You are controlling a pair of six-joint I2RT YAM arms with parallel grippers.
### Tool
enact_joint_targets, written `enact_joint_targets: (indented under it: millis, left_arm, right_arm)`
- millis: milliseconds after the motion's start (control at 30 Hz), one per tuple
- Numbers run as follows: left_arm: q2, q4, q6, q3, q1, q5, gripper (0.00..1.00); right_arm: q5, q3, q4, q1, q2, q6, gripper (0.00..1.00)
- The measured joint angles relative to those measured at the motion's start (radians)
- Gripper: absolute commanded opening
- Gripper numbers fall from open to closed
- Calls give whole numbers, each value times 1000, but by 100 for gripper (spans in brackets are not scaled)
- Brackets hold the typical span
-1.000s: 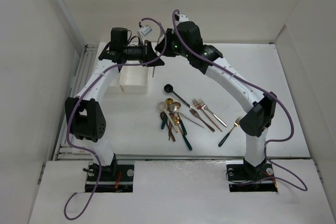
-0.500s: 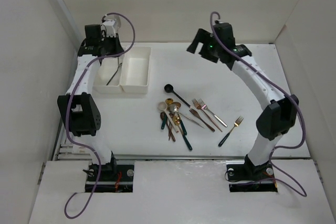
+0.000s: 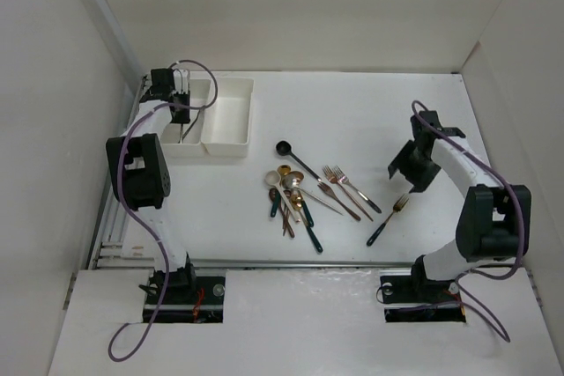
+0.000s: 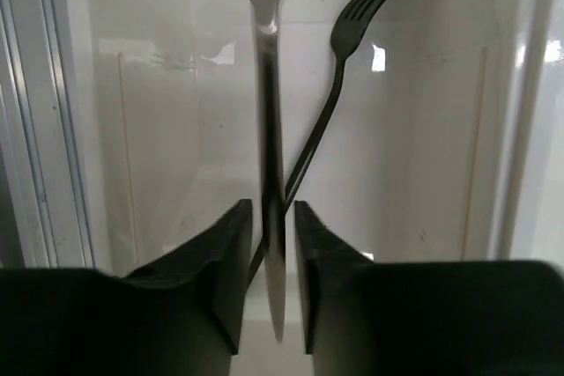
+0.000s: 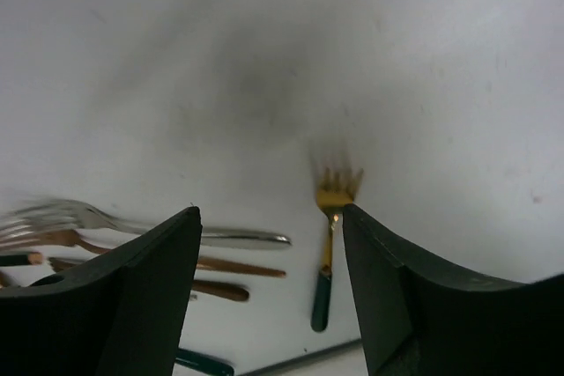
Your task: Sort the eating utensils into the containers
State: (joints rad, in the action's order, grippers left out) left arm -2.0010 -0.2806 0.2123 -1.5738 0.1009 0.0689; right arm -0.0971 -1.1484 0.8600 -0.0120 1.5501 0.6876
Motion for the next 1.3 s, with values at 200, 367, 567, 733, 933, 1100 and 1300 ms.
enact_joint_targets:
  millis: [200,367,567,733,933,1100,1300]
  left_arm:
    - [0,26,-1,11,6,-13,59]
    - [3,26,-14,11,6,-13,64]
    - [40,25,-45,11,6,-6,66]
    - [92,23,-69,6,6,11,66]
    - [97,-2,-85,-27,6,24,69]
    - [98,-32,-103,-76,6,35,69]
    - [100,-68,-125,-133,6,62,66]
  right_arm:
    - [14,217,55,-9,-116,84,66]
    - [41,310,69,-10,-174,121,64]
    - [97,373,92,-85,-243,171,62]
    - [140,419,55,-200,-217,229,57]
    - [175,453,22,-250,-128,286,48]
    - [177,455,18,-251,-128,304,24]
    - [181,455,23,-251,-128,313,0]
